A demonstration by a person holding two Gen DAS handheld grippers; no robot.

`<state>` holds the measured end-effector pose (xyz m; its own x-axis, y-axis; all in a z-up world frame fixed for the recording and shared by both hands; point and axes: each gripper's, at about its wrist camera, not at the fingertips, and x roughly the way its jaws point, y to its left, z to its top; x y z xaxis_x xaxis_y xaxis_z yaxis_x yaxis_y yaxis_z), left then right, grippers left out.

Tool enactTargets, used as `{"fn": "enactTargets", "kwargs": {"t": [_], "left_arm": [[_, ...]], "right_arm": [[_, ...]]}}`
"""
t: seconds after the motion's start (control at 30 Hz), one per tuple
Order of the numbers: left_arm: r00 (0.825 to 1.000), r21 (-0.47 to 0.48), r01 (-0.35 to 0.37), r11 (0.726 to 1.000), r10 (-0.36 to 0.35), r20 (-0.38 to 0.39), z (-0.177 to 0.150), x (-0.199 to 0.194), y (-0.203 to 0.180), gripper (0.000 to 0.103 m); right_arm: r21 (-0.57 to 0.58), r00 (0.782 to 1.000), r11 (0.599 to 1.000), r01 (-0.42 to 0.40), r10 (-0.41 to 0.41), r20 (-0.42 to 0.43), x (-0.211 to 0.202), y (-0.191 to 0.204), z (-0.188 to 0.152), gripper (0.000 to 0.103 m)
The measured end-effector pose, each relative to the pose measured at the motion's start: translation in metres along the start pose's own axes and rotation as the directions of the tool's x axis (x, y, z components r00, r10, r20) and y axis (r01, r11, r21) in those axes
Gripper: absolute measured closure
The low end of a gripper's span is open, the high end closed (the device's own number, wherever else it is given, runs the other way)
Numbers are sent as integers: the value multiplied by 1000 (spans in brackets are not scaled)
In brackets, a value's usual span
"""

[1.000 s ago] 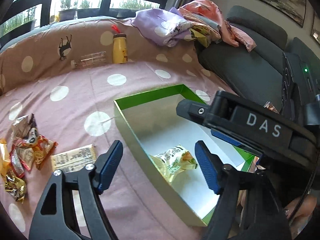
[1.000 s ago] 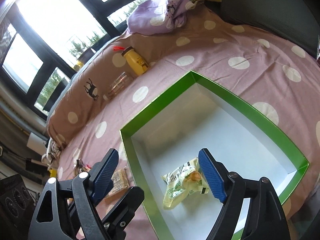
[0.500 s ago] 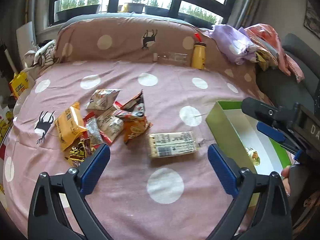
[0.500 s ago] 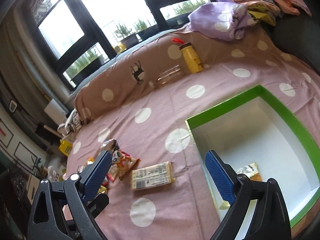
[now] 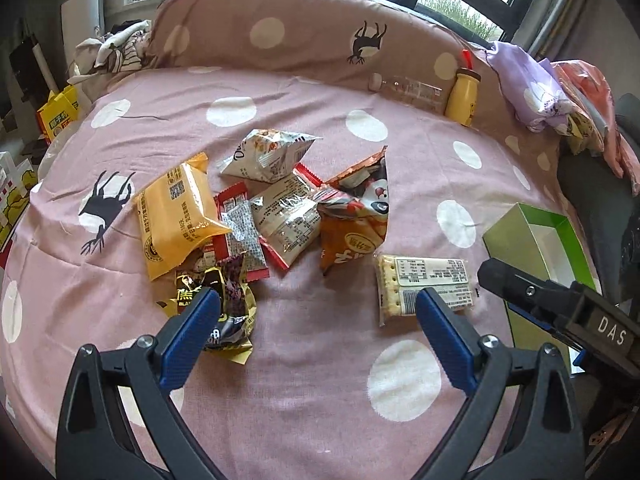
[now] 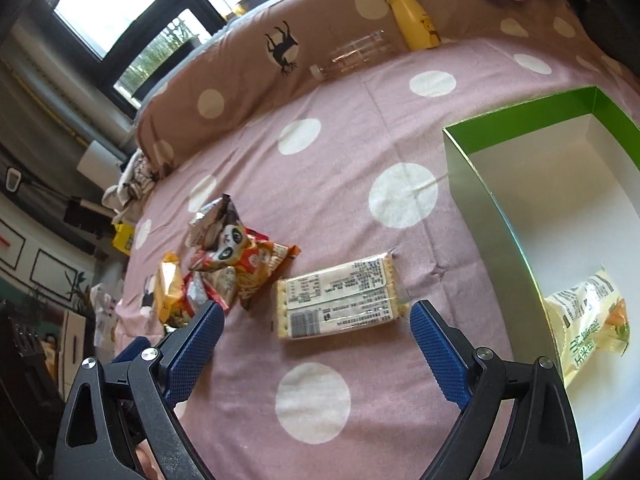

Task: Organize snacks
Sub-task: 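Move the right gripper back to the cracker pack in clear wrap, then grasp the cracker pack with the right gripper and lift it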

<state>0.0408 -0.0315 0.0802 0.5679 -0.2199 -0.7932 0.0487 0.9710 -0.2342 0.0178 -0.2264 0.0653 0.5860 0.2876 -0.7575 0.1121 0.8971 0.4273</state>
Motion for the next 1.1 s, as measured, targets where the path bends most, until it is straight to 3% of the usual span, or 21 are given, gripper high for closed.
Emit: {"fn": "enactTargets", "kwargs": {"t": [0.17,0.33,0.5,0.63,0.73,0.87,1.0,1.1], "left_arm": [[997,-36,58,998,-60,-54,-1,18,5,6],[995,-37,97,995,-98,-36,-1,17,1,7],[988,-35,144,989,-145,-48,0,26,-7,12],[983,-44,167,985,-170,-74,1,40,-12,23],[980,-45,177,983,-181,-88,1,48,-15,24],[974,-48,193,980,-197,-114,0,60,-18,33],[979,-13,166,986,-166,-119,-2,68,-23,52],[965,-44,227,973,-230,-129,-1,71,-22,65]], "right_arm": [[34,999,999,-17,18,-27,12,-6,-1,9],[27,999,1000,12,-11,-40,20,-6,0,9],[-5,999,999,40,-40,-15,22,-3,6,9],[-13,998,998,60,-60,-24,32,-4,11,9],[-7,997,998,69,-70,-42,42,-10,15,16],[17,996,999,48,-47,-71,55,-19,18,22],[17,997,999,34,-33,-71,60,-21,18,35],[6,997,1000,29,-28,-75,61,-20,17,46]]}}
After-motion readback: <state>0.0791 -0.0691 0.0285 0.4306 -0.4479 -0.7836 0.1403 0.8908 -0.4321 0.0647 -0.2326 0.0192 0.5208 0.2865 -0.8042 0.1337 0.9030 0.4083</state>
